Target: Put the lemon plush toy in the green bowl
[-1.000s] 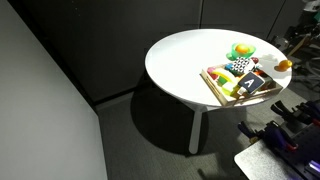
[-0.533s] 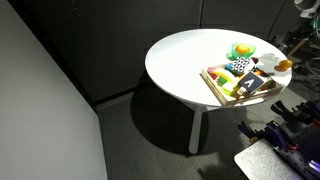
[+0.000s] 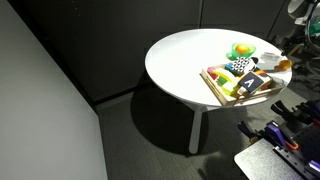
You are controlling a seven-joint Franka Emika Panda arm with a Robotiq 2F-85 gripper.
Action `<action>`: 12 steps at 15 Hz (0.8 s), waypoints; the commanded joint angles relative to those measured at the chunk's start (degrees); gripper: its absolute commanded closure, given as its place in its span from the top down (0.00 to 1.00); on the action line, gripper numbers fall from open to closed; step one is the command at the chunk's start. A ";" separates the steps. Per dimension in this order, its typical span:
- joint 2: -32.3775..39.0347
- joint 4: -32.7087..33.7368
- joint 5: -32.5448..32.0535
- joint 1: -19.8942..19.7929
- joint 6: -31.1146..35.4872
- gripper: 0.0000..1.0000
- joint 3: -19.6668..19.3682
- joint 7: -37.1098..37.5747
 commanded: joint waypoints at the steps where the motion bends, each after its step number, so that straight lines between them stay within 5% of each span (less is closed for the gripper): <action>1: 3.18 4.03 0.61 -2.15 -0.40 1.00 1.18 -1.36; 12: 7.86 6.03 -0.48 -2.48 0.32 1.00 1.08 -1.14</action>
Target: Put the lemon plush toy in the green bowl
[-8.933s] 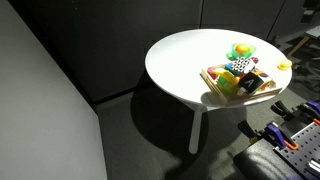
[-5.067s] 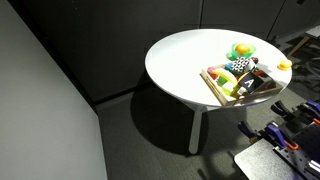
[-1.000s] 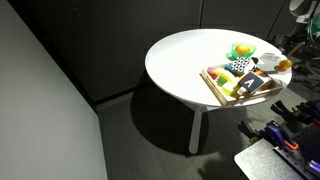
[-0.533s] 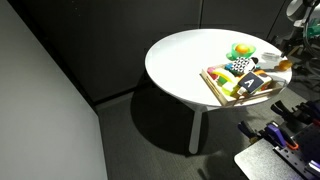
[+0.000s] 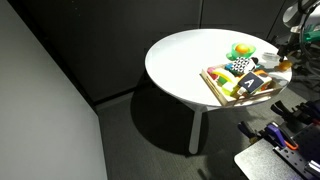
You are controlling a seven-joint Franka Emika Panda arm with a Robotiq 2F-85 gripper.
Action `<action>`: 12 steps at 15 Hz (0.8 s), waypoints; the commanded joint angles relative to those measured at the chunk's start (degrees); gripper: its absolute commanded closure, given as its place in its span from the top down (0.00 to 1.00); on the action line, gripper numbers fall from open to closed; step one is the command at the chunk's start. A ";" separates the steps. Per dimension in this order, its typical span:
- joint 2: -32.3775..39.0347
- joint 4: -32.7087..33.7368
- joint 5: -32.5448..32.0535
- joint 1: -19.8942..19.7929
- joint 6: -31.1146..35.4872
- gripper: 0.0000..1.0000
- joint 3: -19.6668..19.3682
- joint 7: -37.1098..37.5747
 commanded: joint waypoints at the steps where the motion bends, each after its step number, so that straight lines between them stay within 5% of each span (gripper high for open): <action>1: 1.40 1.63 -0.46 -1.28 0.19 1.00 0.85 -0.99; 3: 1.87 1.92 -0.40 -1.34 0.15 1.00 0.85 -0.91; 4: 2.15 2.08 -0.33 -1.36 0.32 0.75 0.86 -0.80; 5: 2.36 2.21 -0.35 -1.35 0.34 0.74 0.85 -0.74; 9: 3.03 2.89 -0.53 -1.18 0.28 0.42 0.77 -0.52; 12: 1.91 2.06 -0.82 -0.73 0.63 0.38 0.63 -0.31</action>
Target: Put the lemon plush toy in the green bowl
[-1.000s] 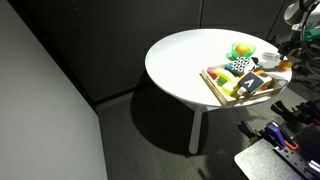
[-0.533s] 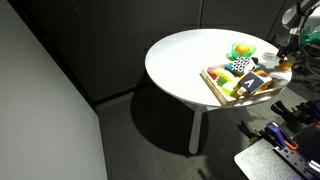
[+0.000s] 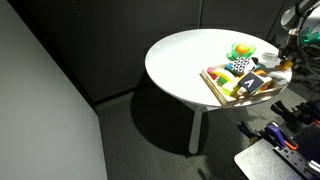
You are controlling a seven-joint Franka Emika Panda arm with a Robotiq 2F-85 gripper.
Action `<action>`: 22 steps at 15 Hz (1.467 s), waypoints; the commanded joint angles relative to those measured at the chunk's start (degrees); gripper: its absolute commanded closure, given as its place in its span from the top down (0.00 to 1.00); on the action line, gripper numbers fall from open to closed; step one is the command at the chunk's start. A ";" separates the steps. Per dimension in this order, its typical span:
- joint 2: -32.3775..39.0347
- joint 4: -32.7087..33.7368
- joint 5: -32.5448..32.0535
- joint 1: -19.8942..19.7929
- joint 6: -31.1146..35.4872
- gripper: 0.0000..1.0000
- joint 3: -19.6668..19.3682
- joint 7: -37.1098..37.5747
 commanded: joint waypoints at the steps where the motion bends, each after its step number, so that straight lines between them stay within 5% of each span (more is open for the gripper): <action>1: -0.95 0.08 -0.79 -0.58 -0.06 0.38 0.63 -0.30; 22: -9.02 1.22 -0.05 4.23 -0.57 0.38 2.74 1.75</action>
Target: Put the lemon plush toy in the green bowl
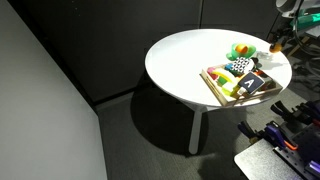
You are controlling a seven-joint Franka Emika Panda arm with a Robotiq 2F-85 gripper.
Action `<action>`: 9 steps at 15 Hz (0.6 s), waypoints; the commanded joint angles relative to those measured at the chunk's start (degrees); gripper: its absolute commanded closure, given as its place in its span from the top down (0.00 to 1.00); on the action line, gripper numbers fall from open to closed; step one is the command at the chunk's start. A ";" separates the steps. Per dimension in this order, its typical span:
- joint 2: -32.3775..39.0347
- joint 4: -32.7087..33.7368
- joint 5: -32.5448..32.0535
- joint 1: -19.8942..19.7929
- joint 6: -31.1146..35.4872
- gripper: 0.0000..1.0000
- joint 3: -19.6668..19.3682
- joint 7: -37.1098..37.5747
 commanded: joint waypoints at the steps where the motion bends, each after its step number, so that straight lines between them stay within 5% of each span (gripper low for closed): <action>1: -1.30 1.65 0.12 0.38 -0.80 0.38 1.03 1.67; 9: 0.53 7.33 0.21 2.13 -0.85 0.38 2.61 3.75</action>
